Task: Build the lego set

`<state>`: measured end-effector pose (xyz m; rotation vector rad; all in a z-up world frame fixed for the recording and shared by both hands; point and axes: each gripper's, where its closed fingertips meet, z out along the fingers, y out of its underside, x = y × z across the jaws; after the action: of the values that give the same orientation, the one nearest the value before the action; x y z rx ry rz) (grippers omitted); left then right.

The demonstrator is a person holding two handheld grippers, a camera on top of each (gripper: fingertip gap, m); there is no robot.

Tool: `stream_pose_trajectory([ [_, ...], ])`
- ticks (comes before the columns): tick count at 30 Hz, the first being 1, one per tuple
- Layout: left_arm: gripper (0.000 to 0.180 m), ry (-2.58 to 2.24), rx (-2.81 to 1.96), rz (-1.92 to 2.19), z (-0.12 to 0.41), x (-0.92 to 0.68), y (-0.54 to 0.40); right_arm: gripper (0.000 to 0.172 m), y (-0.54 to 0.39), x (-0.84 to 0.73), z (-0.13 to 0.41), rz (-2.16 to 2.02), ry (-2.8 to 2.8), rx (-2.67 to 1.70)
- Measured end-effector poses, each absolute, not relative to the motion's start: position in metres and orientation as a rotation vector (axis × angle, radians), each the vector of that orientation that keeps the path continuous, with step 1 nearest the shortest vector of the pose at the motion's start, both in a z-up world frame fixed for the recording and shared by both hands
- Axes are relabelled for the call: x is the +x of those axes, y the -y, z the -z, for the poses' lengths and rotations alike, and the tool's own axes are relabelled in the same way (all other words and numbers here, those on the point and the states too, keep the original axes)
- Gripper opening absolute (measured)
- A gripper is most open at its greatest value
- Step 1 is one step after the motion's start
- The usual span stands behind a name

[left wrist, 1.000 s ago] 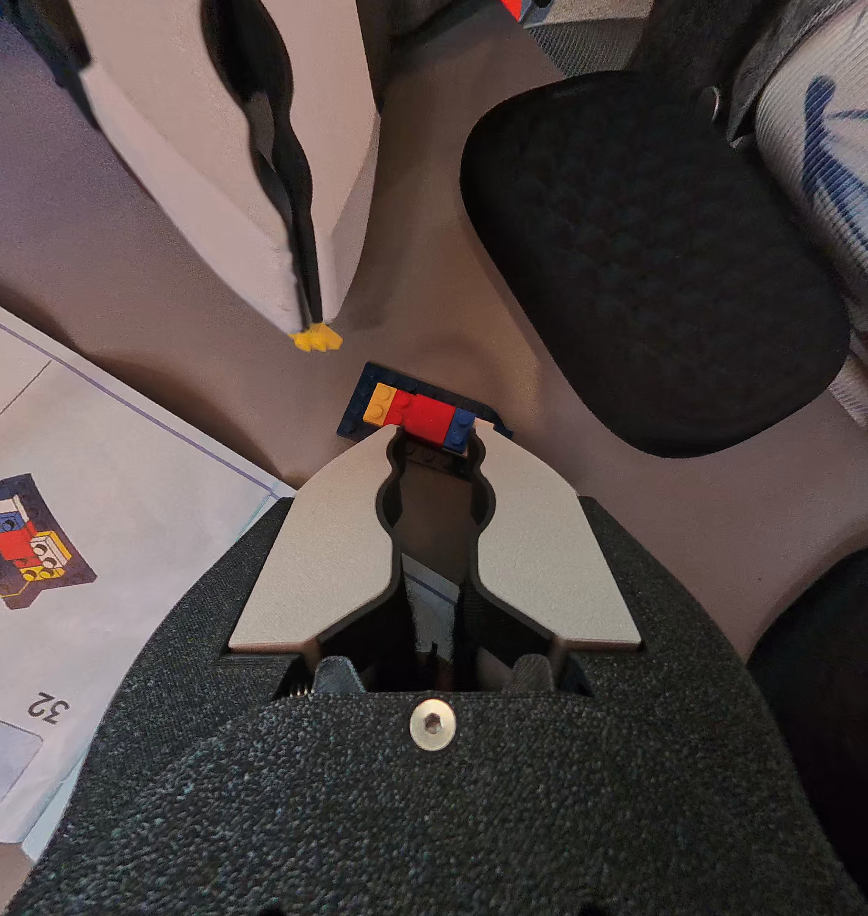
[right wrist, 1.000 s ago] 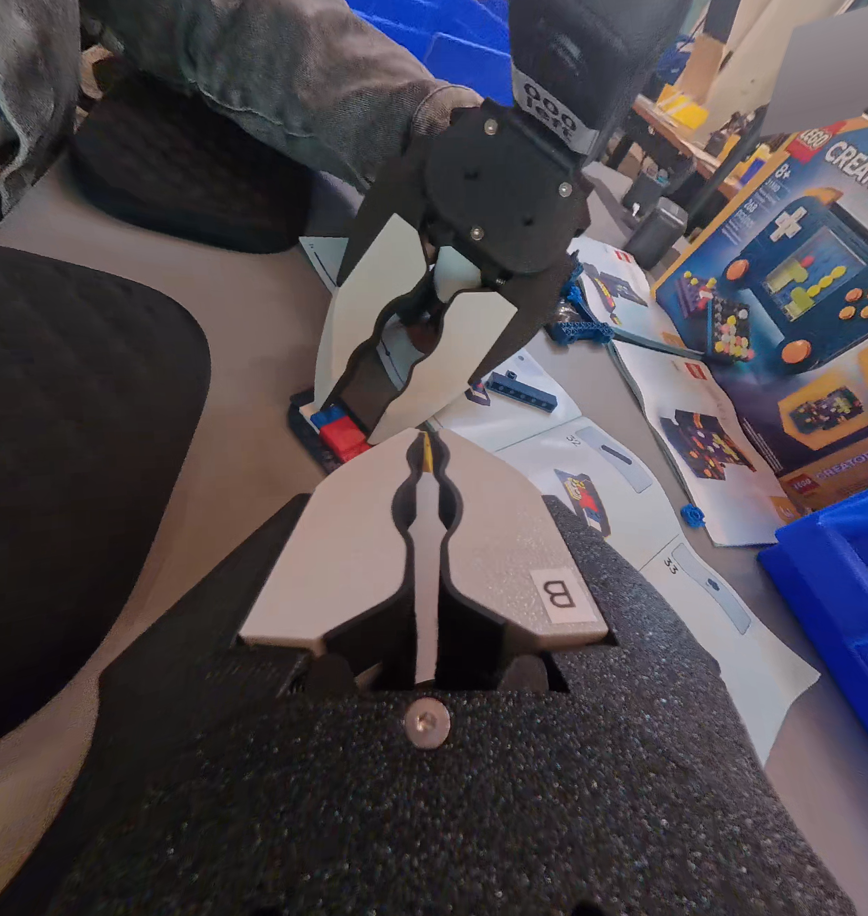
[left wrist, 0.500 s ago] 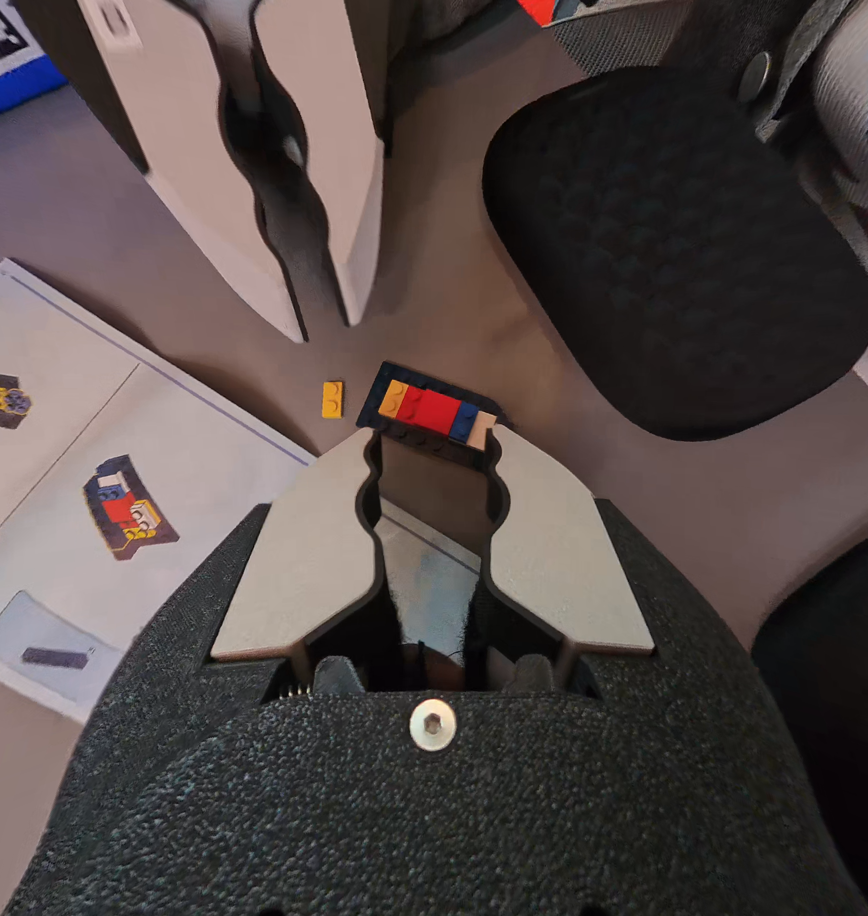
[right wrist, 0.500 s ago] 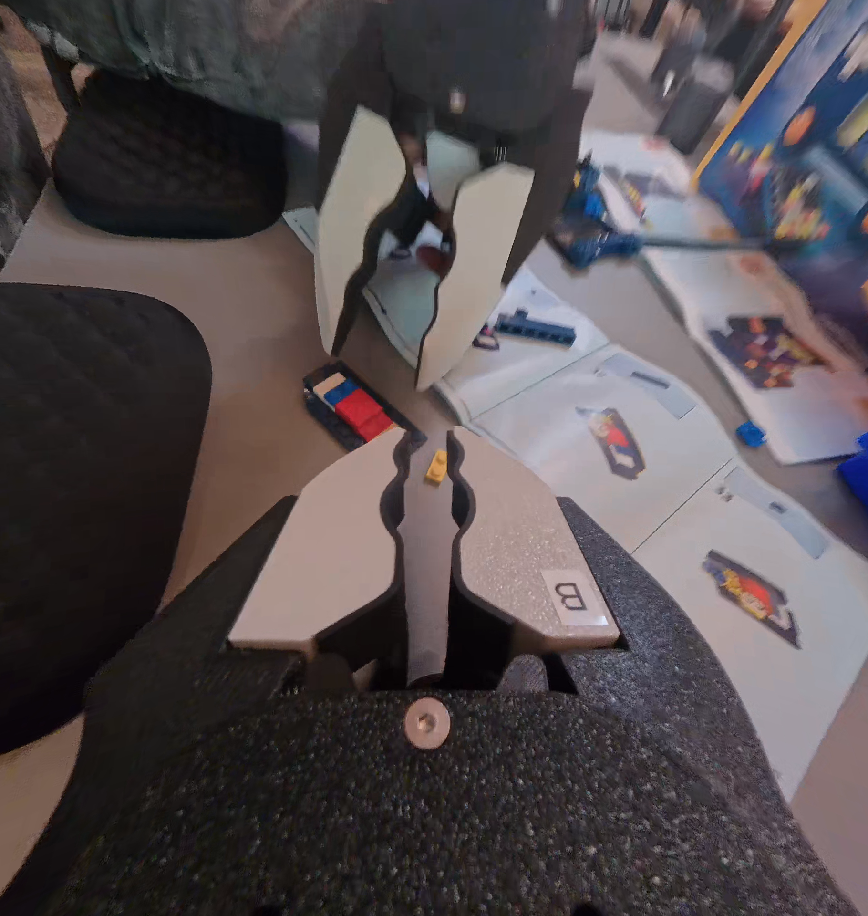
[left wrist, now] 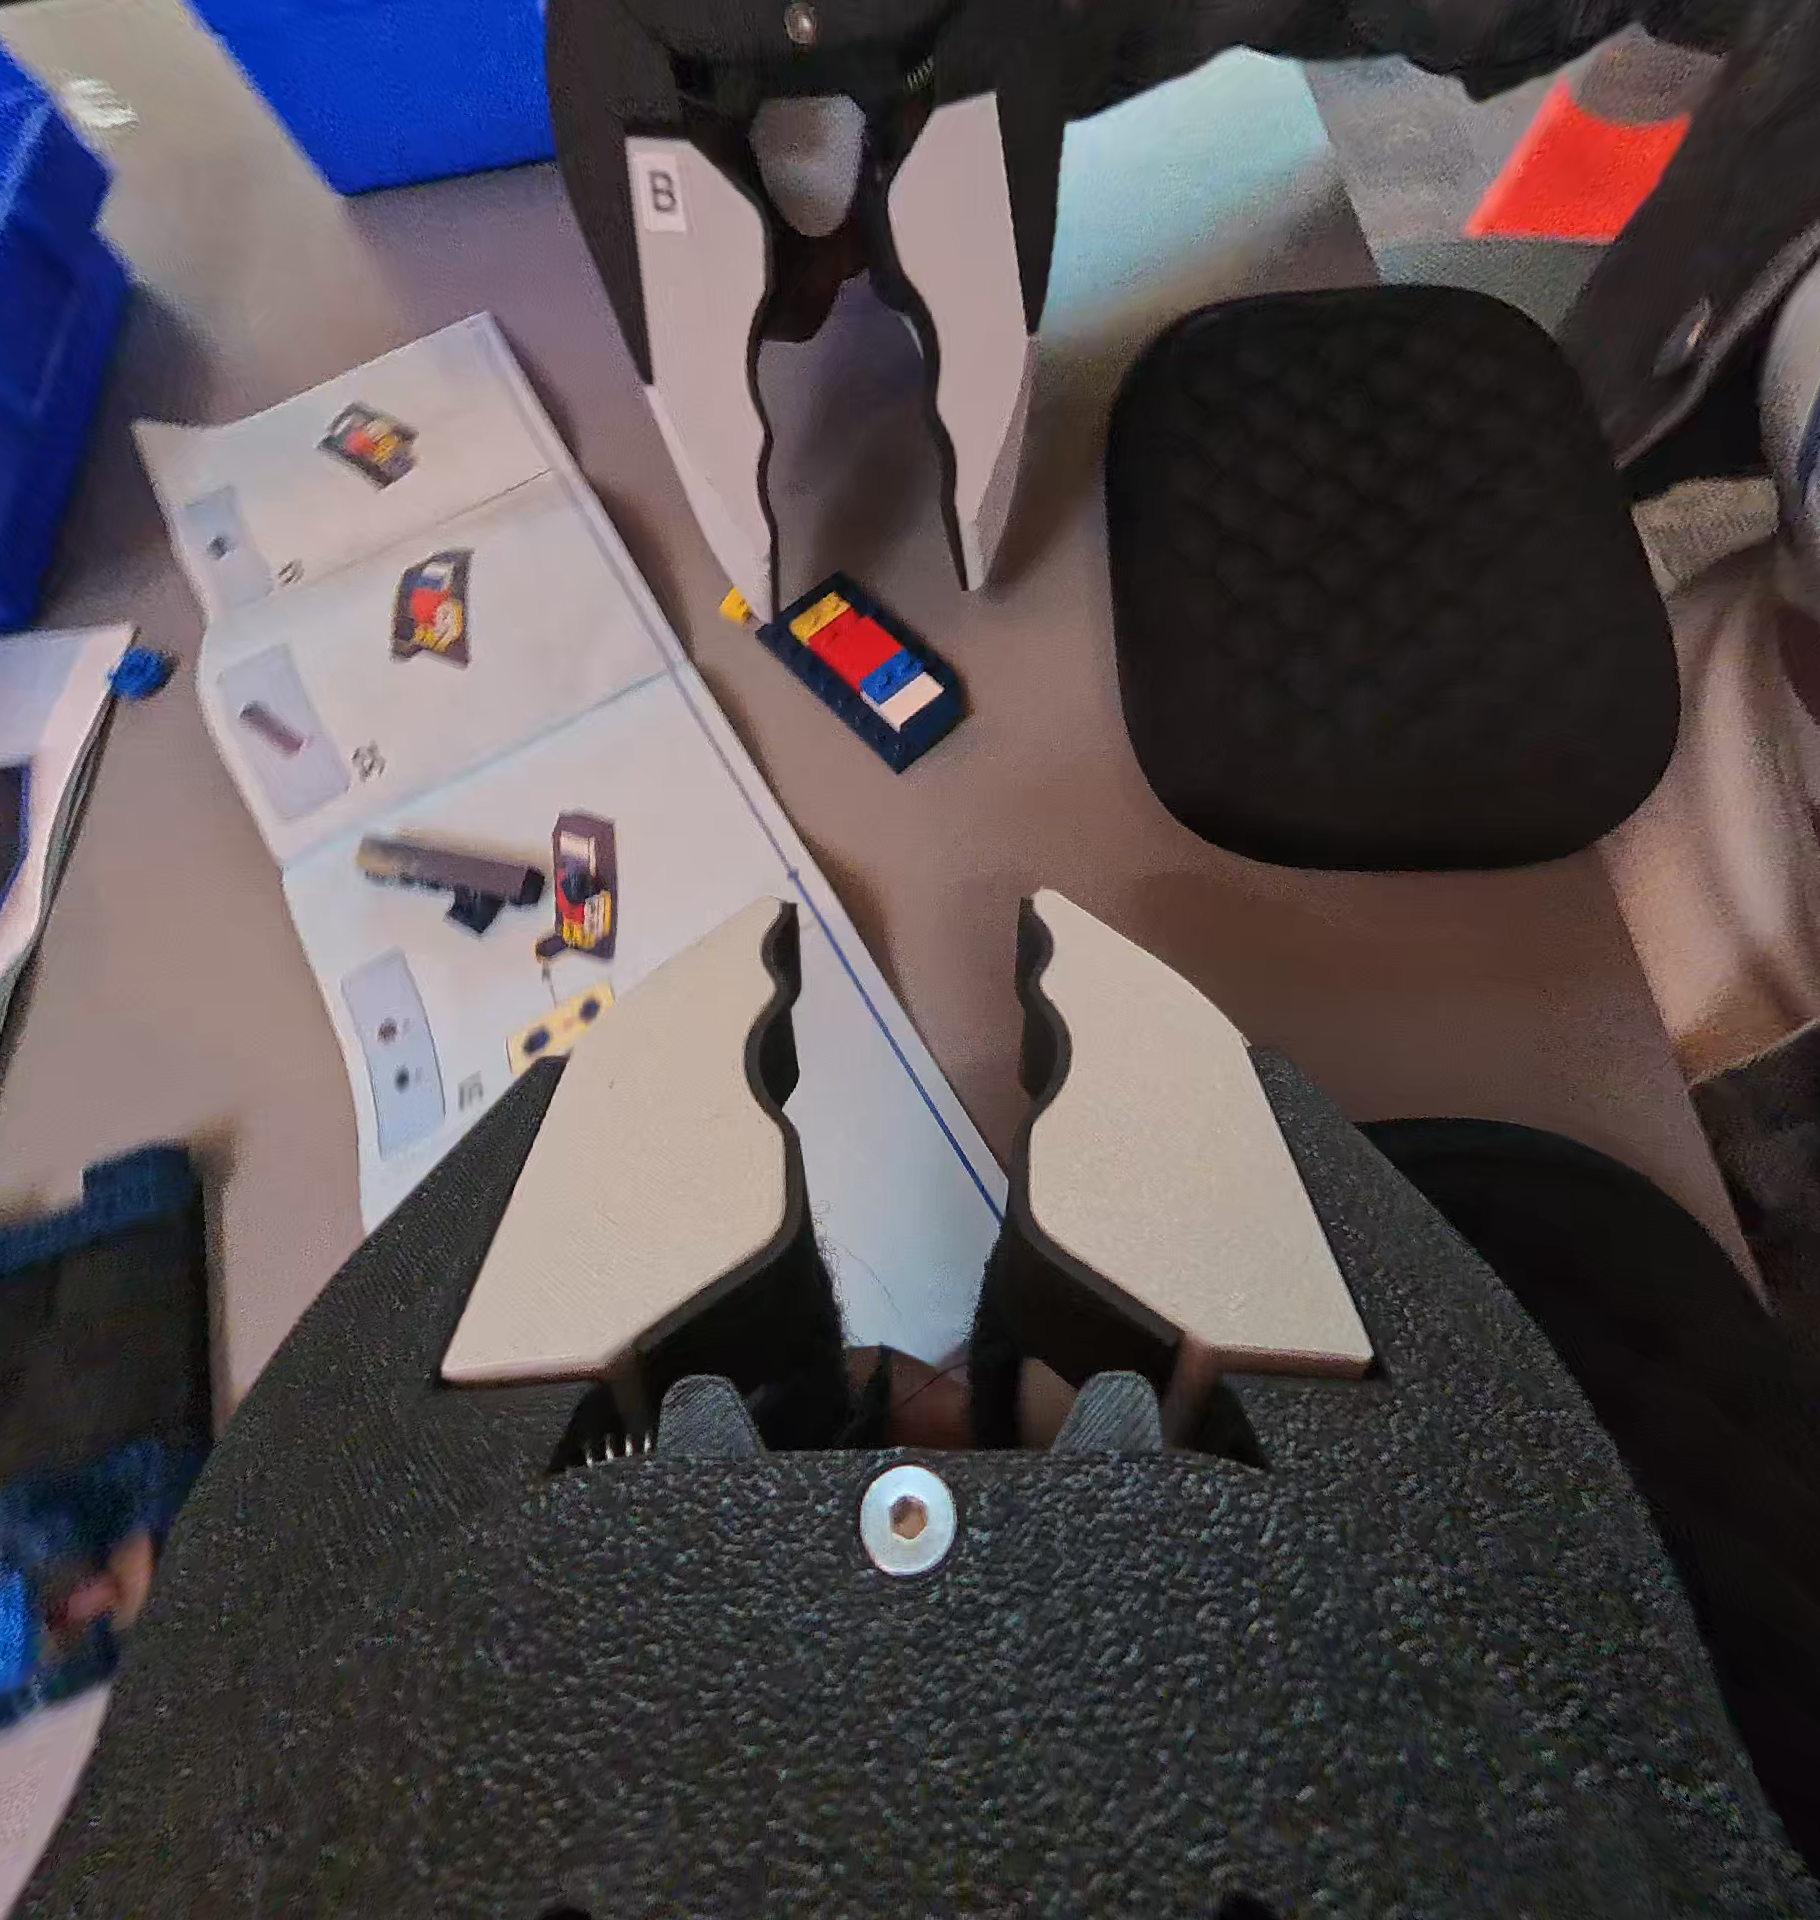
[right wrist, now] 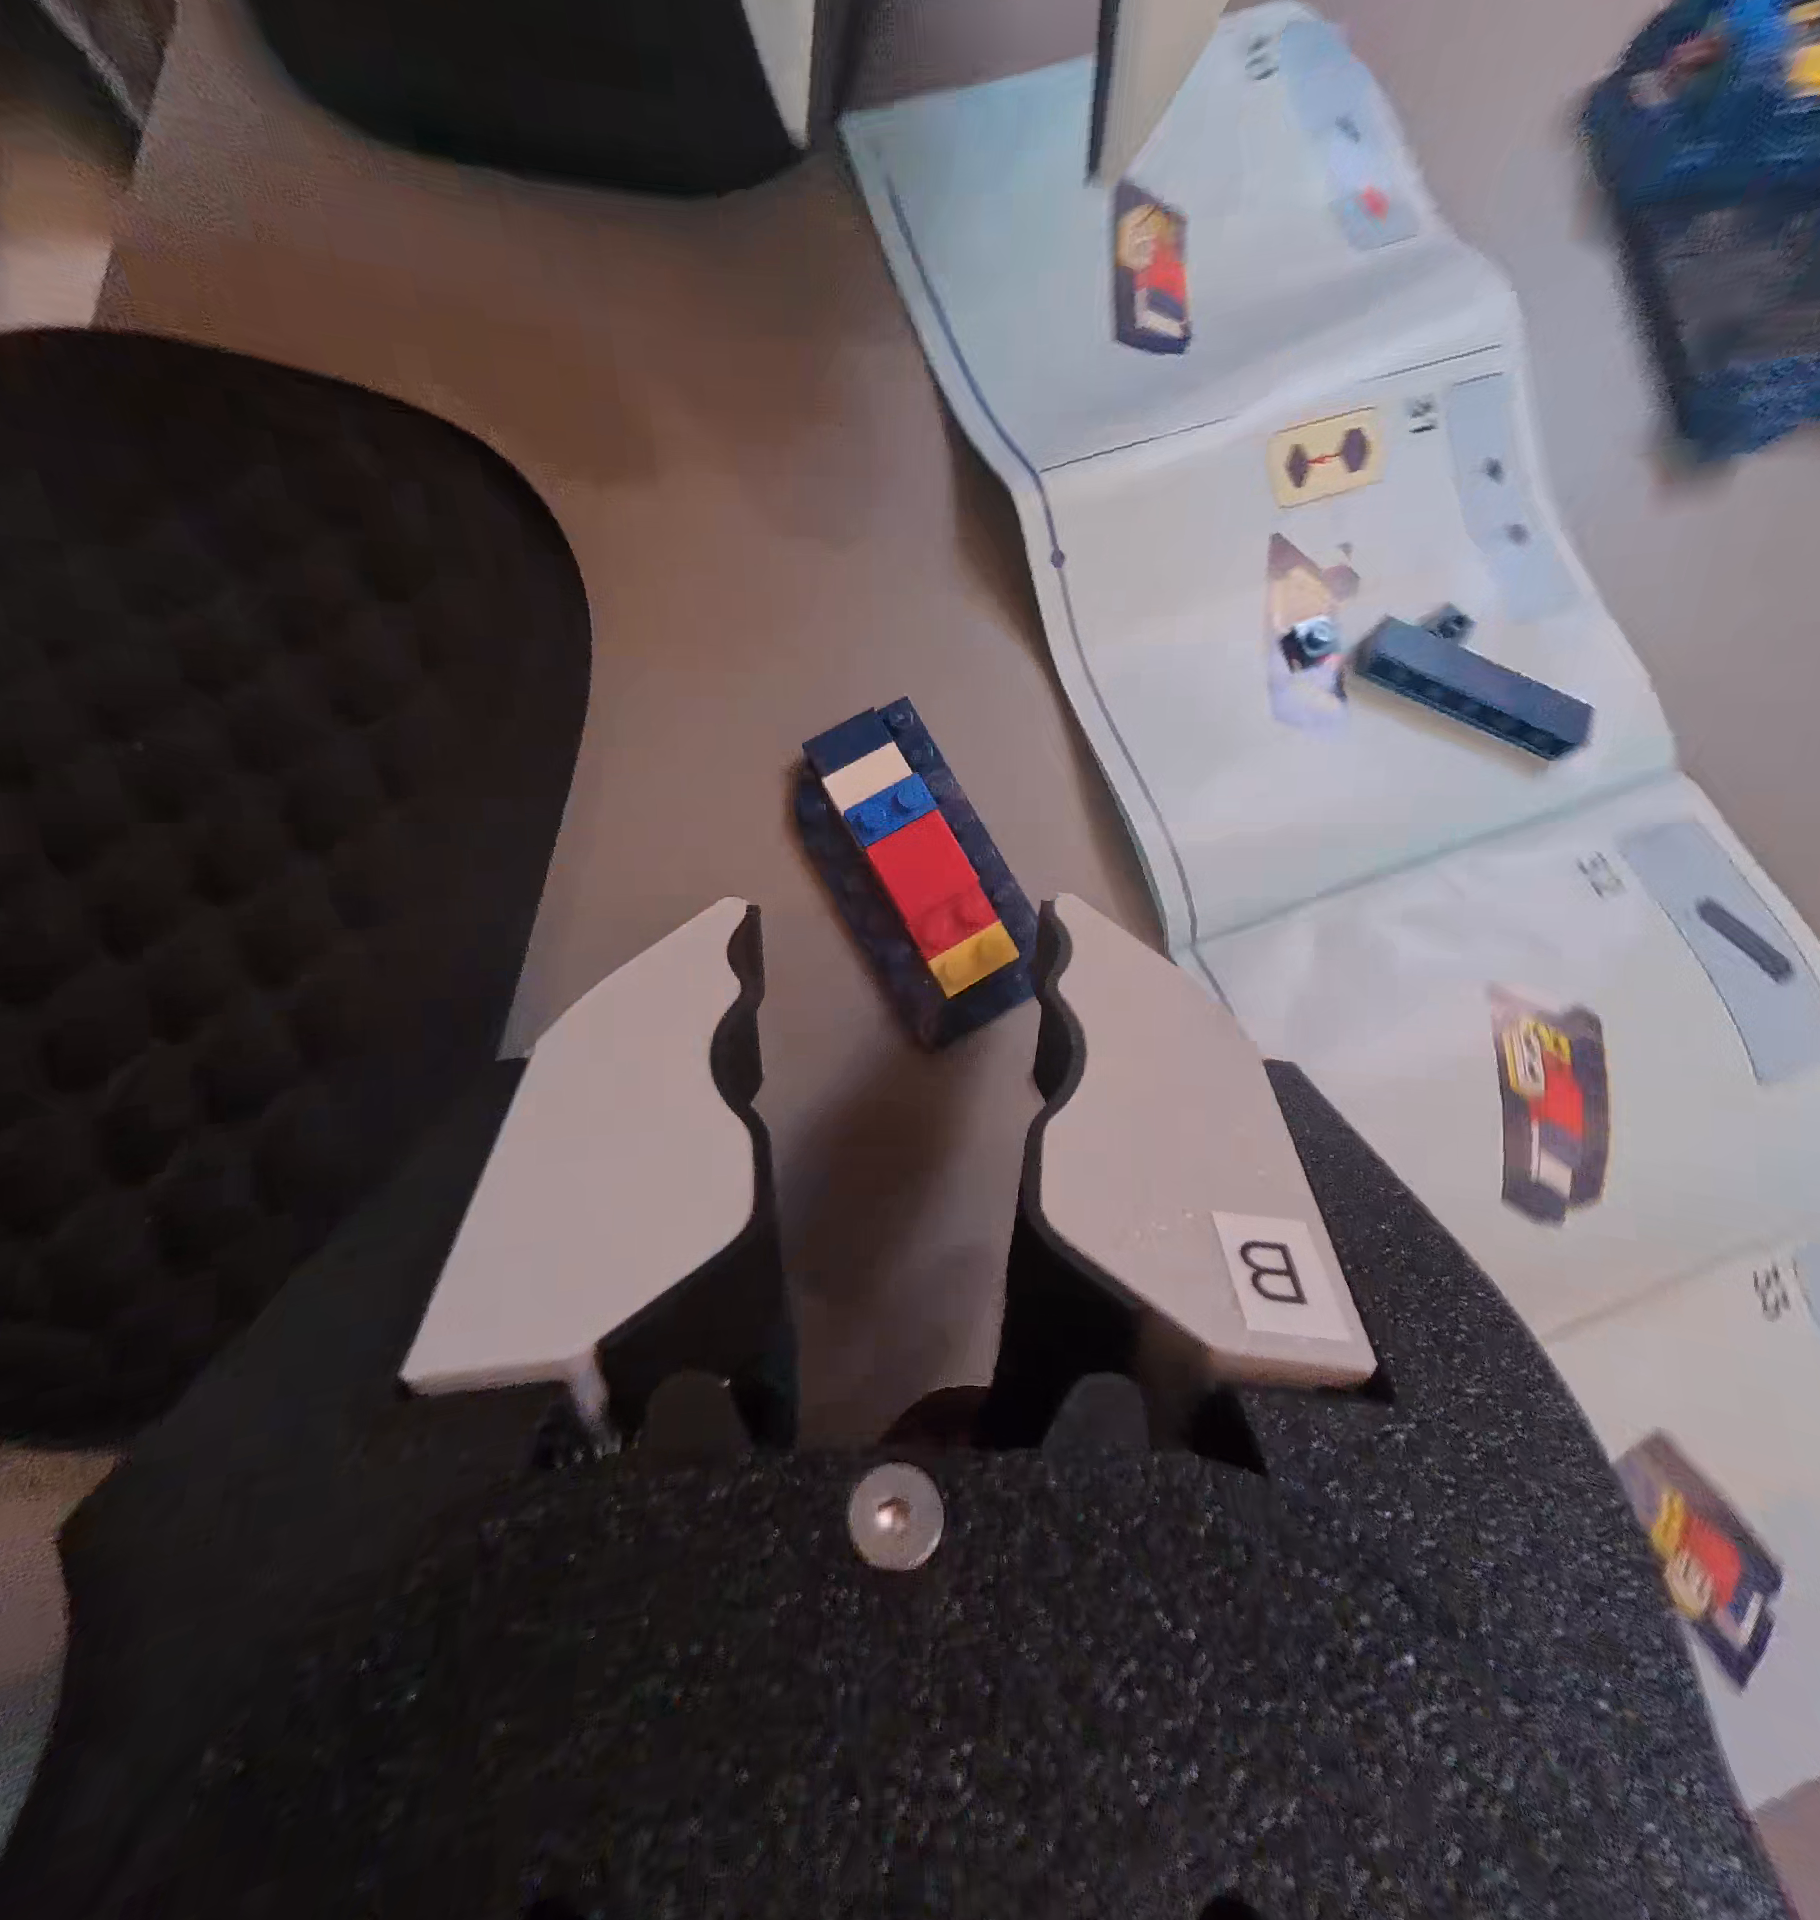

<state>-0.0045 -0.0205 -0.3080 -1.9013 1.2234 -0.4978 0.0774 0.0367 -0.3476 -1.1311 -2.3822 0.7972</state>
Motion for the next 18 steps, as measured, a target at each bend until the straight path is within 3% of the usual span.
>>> stream_pose_trajectory([
  [3,0.04,-1.044,-1.926,0.431,0.309,-0.027,0.024,0.054,-0.038,0.073,0.36,-0.744,2.573,-1.118],
  [6,0.039,-0.89,-1.925,0.312,0.311,-0.055,0.02,0.035,-0.037,0.067,0.359,-0.726,2.626,-1.067],
  [9,0.039,-0.785,-1.93,0.323,0.314,-0.07,0.018,0.034,-0.027,0.064,0.356,-0.699,2.667,-0.956],
  [11,0.039,-0.767,-1.952,0.36,0.319,-0.072,0.017,0.026,-0.021,0.057,0.345,-0.699,2.659,-0.857],
  [18,0.038,-0.934,-2.065,0.285,0.351,-0.068,0.026,0.026,-0.006,-0.002,0.314,-0.654,2.656,-0.587],
])
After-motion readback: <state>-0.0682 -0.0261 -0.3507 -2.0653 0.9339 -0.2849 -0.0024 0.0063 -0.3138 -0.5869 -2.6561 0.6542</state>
